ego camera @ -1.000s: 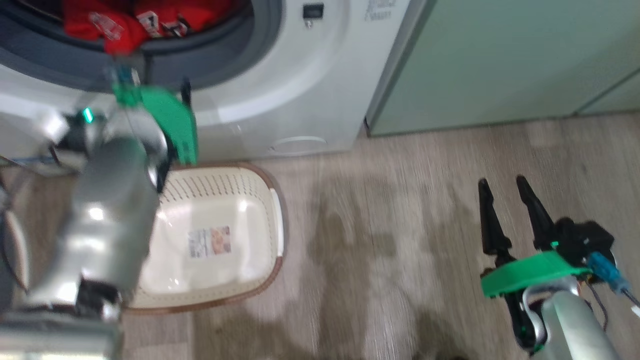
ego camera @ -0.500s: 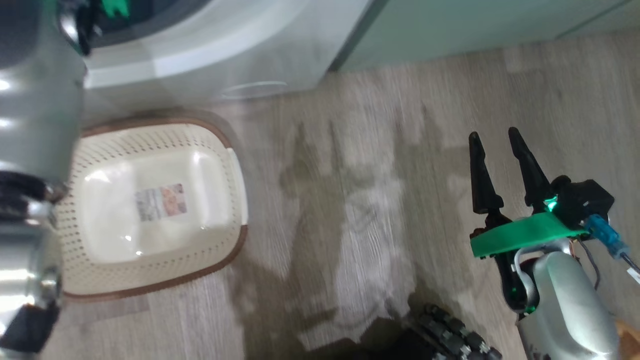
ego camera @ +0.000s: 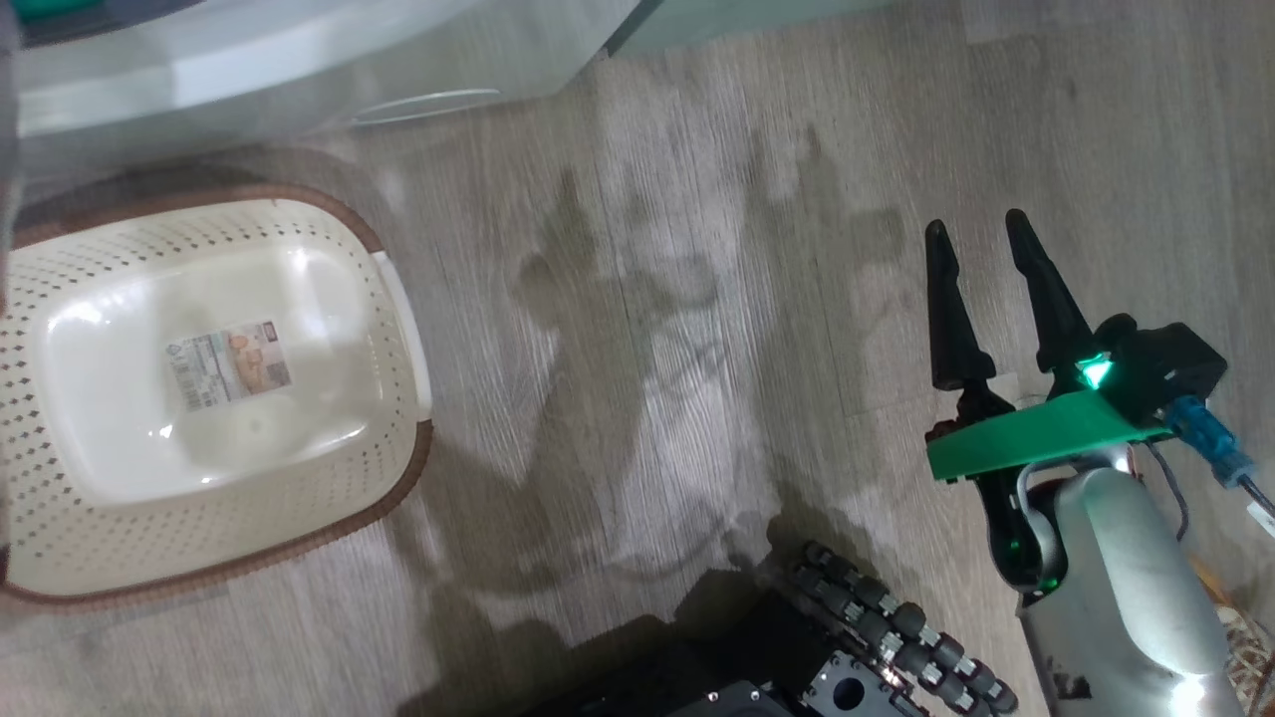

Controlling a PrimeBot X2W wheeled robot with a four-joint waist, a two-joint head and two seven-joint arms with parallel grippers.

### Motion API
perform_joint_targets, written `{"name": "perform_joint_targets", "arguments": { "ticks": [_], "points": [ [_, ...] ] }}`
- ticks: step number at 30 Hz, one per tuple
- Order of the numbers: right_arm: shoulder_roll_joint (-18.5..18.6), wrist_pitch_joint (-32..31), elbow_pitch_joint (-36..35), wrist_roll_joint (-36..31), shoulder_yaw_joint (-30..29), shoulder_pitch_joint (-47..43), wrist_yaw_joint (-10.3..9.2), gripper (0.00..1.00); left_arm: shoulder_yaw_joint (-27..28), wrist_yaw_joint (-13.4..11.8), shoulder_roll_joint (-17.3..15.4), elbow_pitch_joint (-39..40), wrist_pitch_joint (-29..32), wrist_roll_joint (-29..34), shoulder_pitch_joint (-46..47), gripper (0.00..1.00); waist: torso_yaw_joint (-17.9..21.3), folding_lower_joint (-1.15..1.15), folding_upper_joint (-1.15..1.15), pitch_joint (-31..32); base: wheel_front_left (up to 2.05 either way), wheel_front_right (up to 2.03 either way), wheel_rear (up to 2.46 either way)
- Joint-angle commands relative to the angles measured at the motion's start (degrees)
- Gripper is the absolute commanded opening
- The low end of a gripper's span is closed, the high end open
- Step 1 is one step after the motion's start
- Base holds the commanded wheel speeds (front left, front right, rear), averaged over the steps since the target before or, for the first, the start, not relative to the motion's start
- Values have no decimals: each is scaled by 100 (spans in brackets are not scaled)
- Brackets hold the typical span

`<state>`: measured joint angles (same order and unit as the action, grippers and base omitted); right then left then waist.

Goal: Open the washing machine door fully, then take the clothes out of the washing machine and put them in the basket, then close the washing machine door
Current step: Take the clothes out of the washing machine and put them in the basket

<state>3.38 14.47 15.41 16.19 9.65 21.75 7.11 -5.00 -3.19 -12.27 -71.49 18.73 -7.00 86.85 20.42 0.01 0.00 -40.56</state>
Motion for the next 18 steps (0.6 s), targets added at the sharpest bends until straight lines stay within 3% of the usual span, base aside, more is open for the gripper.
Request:
{"name": "perform_joint_targets", "arguments": {
  "ticks": [1,2,3,4,5,11,18],
  "points": [
    [-27,52,-168,27,82,-90,37,100,-24,-57,-223,35,92,37,93,100,42,-1,0,-62,0,0,0],
    [-30,52,-169,29,77,-82,37,100,-23,-82,-243,6,114,28,76,100,46,-1,0,-77,0,0,0],
    [-33,52,-170,32,68,-78,37,100,-27,-96,-248,-17,127,20,57,90,44,-1,0,-87,0,0,0],
    [-35,52,-170,36,59,-74,37,100,-26,-99,-242,-30,108,4,44,38,40,-1,0,-93,0,0,0],
    [-38,52,-166,39,48,-71,37,100,-20,-103,-242,-37,59,-15,33,0,33,-1,0,-96,0,0,0],
    [-43,52,-99,20,-39,-126,37,100,8,-8,-96,-70,-316,-159,-154,0,-104,-1,0,113,0,0,0],
    [60,52,-32,-9,-92,-289,37,100,96,299,173,-98,-1046,-419,-655,0,-348,-1,0,730,0,0,0]
  ]
}}
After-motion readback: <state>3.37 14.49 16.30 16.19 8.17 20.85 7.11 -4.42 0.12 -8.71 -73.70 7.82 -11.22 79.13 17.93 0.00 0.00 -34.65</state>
